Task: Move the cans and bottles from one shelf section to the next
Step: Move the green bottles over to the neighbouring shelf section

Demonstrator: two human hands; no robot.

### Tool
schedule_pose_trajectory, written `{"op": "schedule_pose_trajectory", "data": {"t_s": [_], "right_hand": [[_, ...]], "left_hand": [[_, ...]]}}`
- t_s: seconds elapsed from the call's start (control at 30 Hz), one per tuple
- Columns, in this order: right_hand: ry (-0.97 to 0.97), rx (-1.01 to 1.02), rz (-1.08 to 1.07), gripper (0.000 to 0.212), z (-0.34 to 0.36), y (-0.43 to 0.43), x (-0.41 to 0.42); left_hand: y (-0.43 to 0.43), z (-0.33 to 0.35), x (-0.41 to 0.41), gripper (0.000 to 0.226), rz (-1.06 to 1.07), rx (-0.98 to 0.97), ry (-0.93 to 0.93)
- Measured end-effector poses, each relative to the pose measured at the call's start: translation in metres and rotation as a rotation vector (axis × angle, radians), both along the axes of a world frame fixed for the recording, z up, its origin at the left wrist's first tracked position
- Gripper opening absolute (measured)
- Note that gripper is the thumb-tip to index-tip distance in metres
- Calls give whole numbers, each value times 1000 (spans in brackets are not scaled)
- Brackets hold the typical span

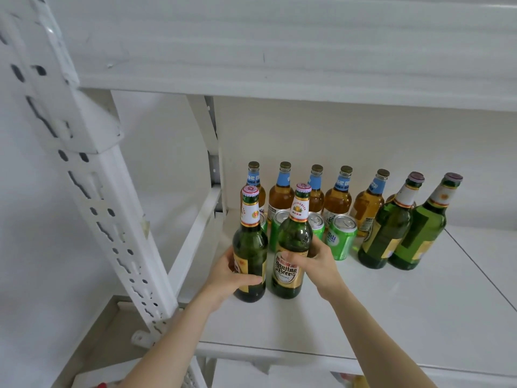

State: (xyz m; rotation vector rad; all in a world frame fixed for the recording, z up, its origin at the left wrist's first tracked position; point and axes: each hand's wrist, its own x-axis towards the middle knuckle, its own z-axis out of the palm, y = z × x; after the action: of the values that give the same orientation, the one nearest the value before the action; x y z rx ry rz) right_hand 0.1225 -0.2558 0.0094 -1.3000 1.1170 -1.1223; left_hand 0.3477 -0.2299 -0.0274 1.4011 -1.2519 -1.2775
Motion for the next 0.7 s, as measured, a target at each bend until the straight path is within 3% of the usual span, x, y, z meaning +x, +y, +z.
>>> {"op": "schedule_pose_trajectory", "data": {"t_s": [0.33, 0.5, 0.7], "right_hand": [[-154, 174, -115, 24, 10, 49, -3], [-181, 190, -138, 23, 21, 87, -9], [-130, 160, -147, 20, 26, 143, -21]], "left_hand": [[62, 11, -7, 72, 50, 48, 194], [102, 11, -10, 48, 67, 106, 206], [151, 21, -19, 59, 46, 112, 192]]}}
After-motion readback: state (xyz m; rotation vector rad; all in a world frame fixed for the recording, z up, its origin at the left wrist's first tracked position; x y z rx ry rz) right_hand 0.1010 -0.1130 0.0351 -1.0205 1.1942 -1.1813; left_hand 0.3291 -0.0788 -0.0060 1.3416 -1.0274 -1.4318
